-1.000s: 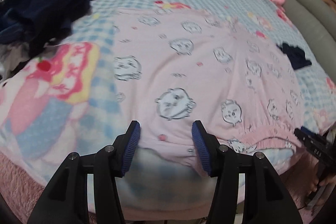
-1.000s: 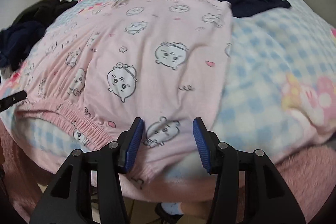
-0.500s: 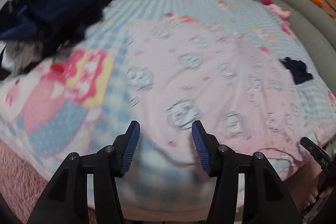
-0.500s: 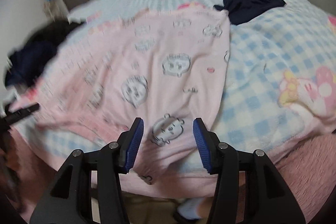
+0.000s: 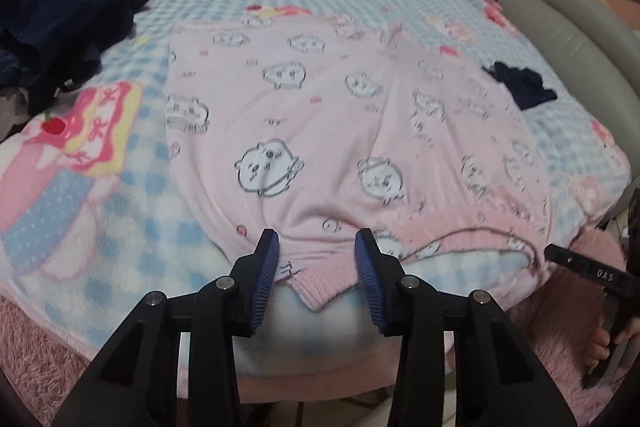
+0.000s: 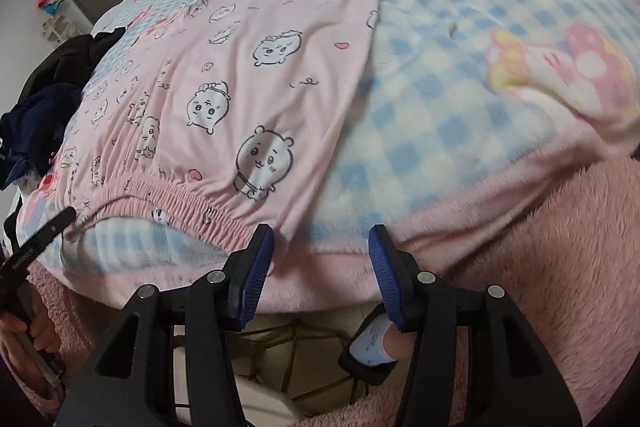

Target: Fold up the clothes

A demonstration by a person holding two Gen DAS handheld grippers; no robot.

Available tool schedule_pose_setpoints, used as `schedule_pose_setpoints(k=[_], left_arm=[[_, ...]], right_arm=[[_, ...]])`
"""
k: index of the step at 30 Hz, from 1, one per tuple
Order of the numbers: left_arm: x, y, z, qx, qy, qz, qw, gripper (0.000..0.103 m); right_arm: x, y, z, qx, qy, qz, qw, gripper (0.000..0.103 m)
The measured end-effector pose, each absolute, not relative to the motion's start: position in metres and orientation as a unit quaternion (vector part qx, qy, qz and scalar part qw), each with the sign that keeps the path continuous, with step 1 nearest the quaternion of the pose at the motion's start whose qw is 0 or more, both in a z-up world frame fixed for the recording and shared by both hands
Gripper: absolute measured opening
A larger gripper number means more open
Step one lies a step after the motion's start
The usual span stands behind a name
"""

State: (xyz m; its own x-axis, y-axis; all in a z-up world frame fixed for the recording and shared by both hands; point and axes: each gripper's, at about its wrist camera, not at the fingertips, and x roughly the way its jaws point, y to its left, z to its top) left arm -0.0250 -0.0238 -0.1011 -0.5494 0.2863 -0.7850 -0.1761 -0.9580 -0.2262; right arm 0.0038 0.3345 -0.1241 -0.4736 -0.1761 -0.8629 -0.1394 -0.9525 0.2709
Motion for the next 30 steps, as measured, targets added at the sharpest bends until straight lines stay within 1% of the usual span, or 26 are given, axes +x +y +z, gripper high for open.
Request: schedule_pose_setpoints(k=[3, 5, 9, 10, 11, 12, 13, 14, 16, 17, 20, 22, 25, 30], left_arm=[[-0.032, -0.011, -0.097, -0.451, -0.06, 0.877, 0.156, 0.042], [-0.039, 0.002, -0.099, -0.461, -0.048, 0.871, 0.165, 0.042], [-0.055, 0.029, -0.104, -0.48, -0.023, 0.858, 0.185, 0.042], [-0.059, 0.036, -0.105, -0.484, -0.017, 0.854, 0.189, 0.042], [-0.063, 0.042, -0.106, -0.489, -0.011, 0.85, 0.194, 0.042], [-0.067, 0.049, -0.108, -0.493, -0.005, 0.847, 0.199, 0.042], [-0.07, 0.056, -0.109, -0.498, 0.002, 0.843, 0.204, 0.042], [-0.074, 0.062, -0.11, -0.502, 0.008, 0.839, 0.208, 0.042], [-0.071, 0.061, -0.116, -0.504, -0.005, 0.836, 0.216, 0.043], [-0.069, 0.059, -0.12, -0.504, -0.015, 0.835, 0.22, 0.045], [-0.061, 0.053, -0.118, -0.49, -0.027, 0.839, 0.233, 0.046], [-0.059, 0.048, -0.114, -0.479, -0.031, 0.845, 0.237, 0.047], [-0.06, 0.04, -0.114, -0.476, -0.047, 0.845, 0.238, 0.047], [-0.062, 0.031, -0.113, -0.476, -0.07, 0.846, 0.231, 0.047]], right_arm=[[-0.001, 0.336, -0.118, 0.488, -0.197, -0.848, 0.058, 0.051], [-0.01, 0.335, -0.123, 0.497, -0.221, -0.835, 0.084, 0.051], [-0.022, 0.338, -0.138, 0.512, -0.276, -0.806, 0.106, 0.052], [-0.024, 0.34, -0.139, 0.509, -0.287, -0.804, 0.11, 0.047], [-0.024, 0.342, -0.139, 0.503, -0.294, -0.805, 0.111, 0.037], [-0.026, 0.344, -0.137, 0.497, -0.295, -0.81, 0.103, 0.031], [-0.026, 0.345, -0.134, 0.491, -0.292, -0.815, 0.092, 0.027], [-0.026, 0.346, -0.133, 0.488, -0.287, -0.82, 0.084, 0.026], [-0.026, 0.343, -0.134, 0.492, -0.282, -0.819, 0.084, 0.027], [-0.029, 0.34, -0.138, 0.501, -0.279, -0.814, 0.087, 0.027], [-0.035, 0.336, -0.146, 0.517, -0.27, -0.808, 0.089, 0.026], [-0.04, 0.331, -0.136, 0.504, -0.253, -0.821, 0.091, 0.007], [-0.056, 0.315, -0.116, 0.484, -0.217, -0.841, 0.103, 0.005], [-0.087, 0.281, -0.089, 0.463, -0.181, -0.854, 0.155, 0.005]])
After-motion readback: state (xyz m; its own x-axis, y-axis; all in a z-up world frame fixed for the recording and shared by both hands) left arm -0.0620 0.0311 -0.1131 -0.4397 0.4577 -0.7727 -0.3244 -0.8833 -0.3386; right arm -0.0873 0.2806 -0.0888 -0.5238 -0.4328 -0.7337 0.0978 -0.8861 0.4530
